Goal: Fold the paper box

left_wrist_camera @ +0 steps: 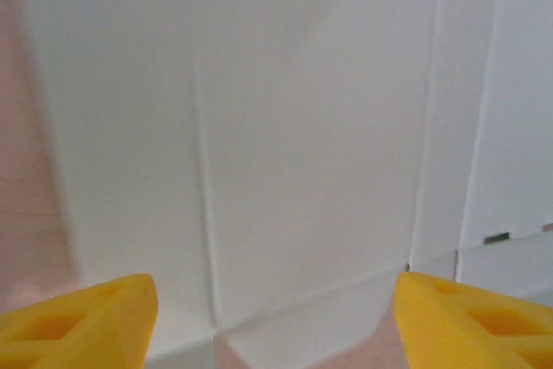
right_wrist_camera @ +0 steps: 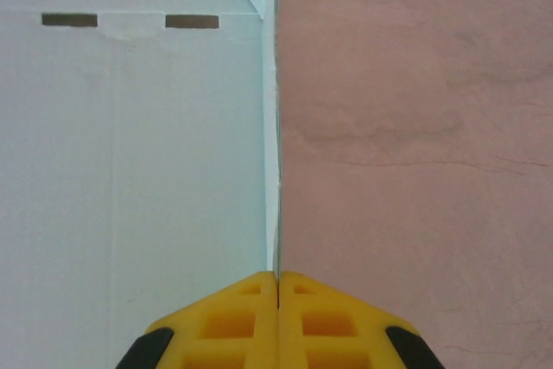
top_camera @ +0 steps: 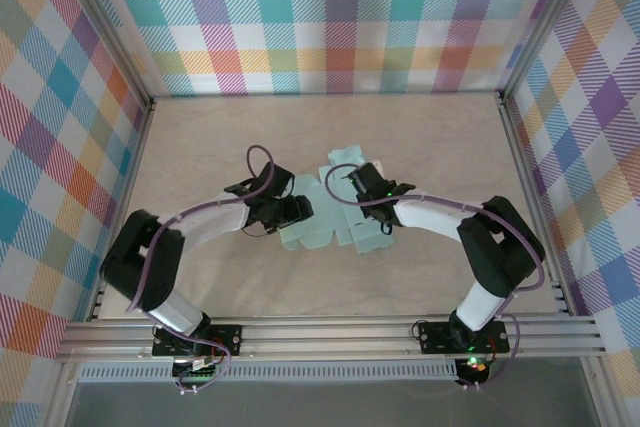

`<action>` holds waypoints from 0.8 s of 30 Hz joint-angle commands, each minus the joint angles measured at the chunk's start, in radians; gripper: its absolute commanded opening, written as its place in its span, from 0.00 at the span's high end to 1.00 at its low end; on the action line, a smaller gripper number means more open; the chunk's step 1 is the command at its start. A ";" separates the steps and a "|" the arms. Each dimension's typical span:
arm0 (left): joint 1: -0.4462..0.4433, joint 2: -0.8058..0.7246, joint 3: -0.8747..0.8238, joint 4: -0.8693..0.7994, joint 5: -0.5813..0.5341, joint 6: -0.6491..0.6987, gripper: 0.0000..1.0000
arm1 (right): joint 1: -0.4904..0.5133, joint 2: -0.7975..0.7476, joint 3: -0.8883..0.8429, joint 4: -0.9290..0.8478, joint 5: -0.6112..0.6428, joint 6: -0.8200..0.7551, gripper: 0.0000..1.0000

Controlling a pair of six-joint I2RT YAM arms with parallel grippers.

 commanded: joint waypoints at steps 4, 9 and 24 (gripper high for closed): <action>0.042 -0.148 0.054 -0.100 -0.077 0.060 0.13 | -0.067 -0.072 -0.028 0.018 -0.154 0.072 1.00; 0.108 -0.218 -0.021 0.009 -0.026 0.073 0.04 | -0.125 -0.130 -0.072 0.081 -0.312 0.107 1.00; 0.321 -0.259 -0.271 0.298 0.134 -0.067 0.07 | -0.334 -0.212 -0.179 0.215 -0.706 0.277 1.00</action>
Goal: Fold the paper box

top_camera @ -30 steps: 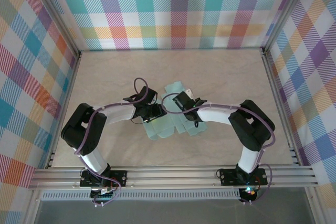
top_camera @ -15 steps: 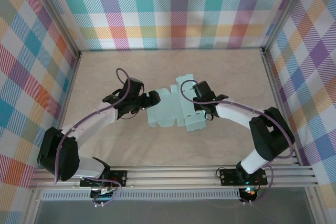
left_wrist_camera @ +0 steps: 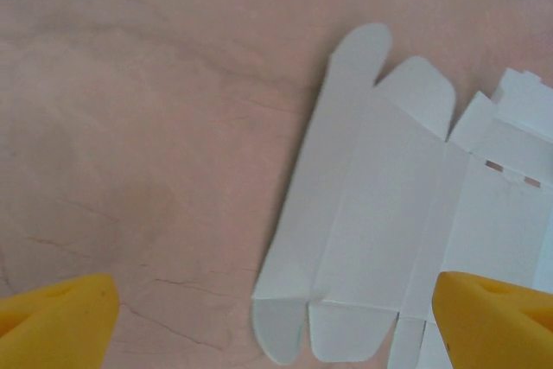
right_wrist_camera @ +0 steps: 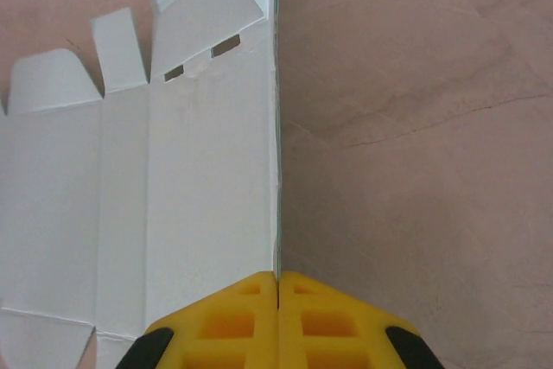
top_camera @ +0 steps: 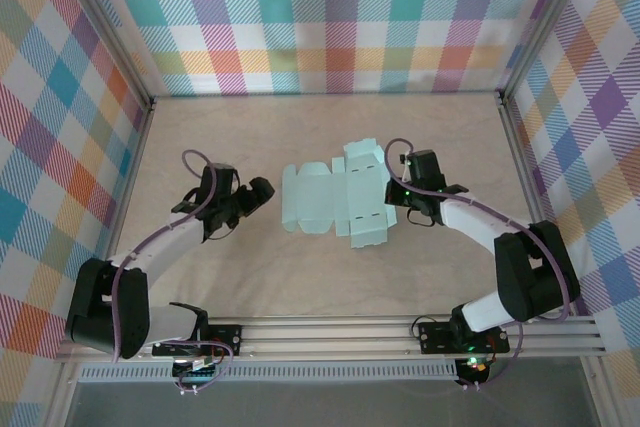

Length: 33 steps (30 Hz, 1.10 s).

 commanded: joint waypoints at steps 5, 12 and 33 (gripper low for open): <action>0.002 0.016 -0.007 0.108 0.075 -0.017 0.07 | -0.015 -0.012 0.003 0.009 -0.066 0.005 1.00; -0.035 0.041 0.052 0.119 0.074 0.086 0.05 | -0.015 -0.015 0.025 -0.031 -0.081 -0.095 1.00; -0.171 0.486 0.570 0.218 0.428 1.126 0.37 | -0.011 0.015 0.227 -0.296 -0.143 -0.552 1.00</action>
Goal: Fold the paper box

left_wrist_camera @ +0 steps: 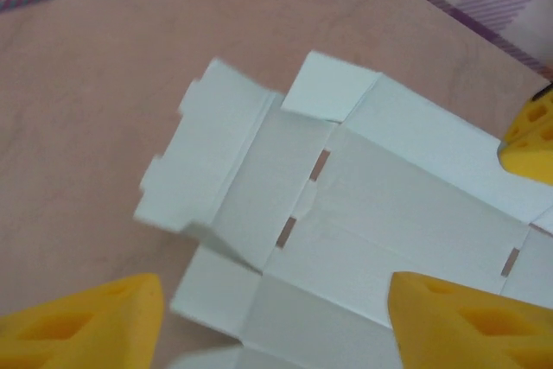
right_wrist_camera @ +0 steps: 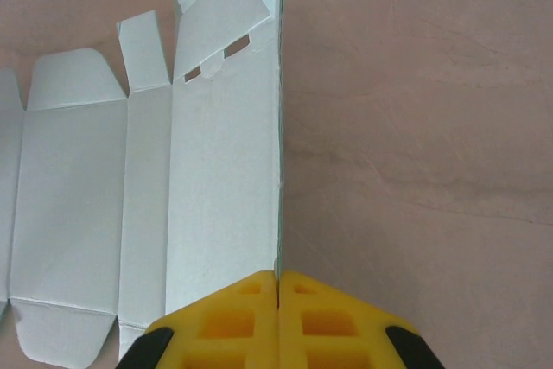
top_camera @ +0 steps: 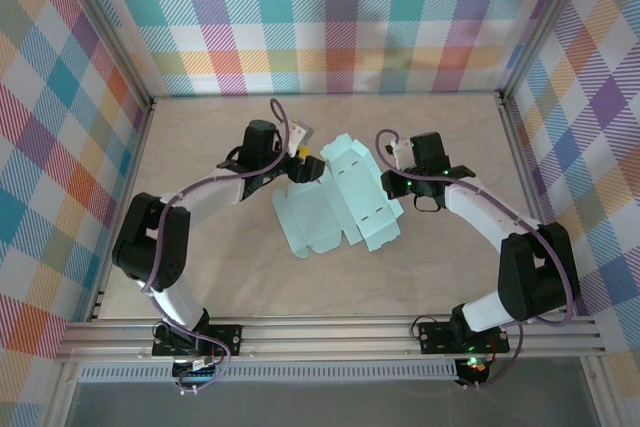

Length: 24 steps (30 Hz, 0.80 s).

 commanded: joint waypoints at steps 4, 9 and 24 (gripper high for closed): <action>-0.004 0.177 0.303 -0.191 0.212 0.241 0.49 | 0.006 0.043 0.061 -0.083 0.012 -0.134 1.00; -0.014 0.330 0.522 -0.320 0.272 0.293 0.53 | 0.005 0.067 0.087 -0.093 0.032 -0.140 1.00; -0.035 0.546 0.815 -0.634 0.481 0.433 0.50 | 0.005 0.096 0.115 -0.093 -0.007 -0.134 1.00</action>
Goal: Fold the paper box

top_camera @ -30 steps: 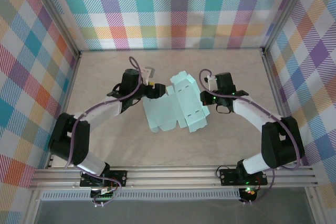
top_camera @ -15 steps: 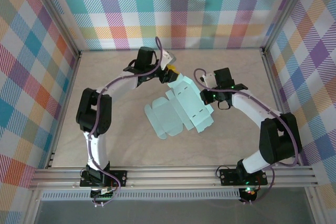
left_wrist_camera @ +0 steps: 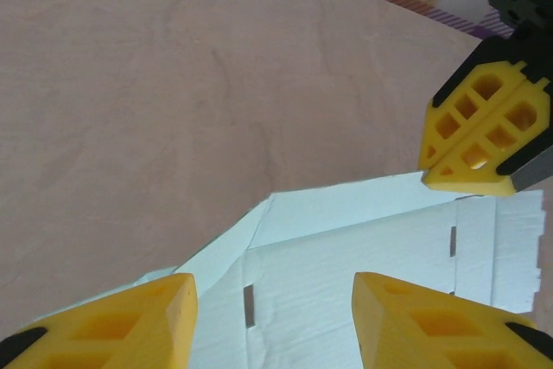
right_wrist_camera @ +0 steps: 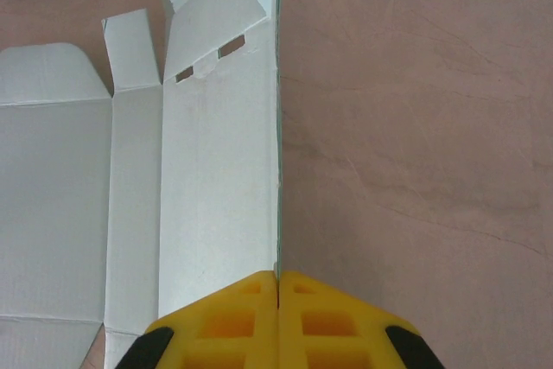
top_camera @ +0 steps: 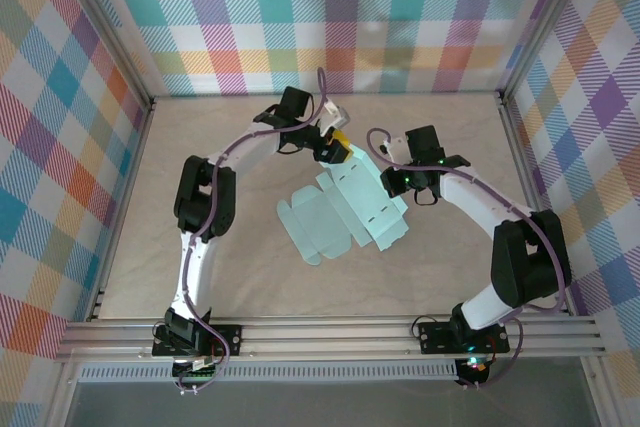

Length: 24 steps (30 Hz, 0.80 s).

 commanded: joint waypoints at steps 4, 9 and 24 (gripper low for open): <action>-0.033 0.075 0.123 -0.137 0.091 0.062 0.50 | 0.005 0.020 0.029 -0.004 -0.039 -0.005 1.00; -0.042 0.121 0.193 -0.175 0.122 0.005 0.50 | 0.004 0.026 0.035 -0.002 -0.038 0.010 1.00; -0.039 -0.030 -0.020 0.034 0.037 -0.163 0.49 | 0.004 0.031 0.029 0.004 -0.037 0.037 1.00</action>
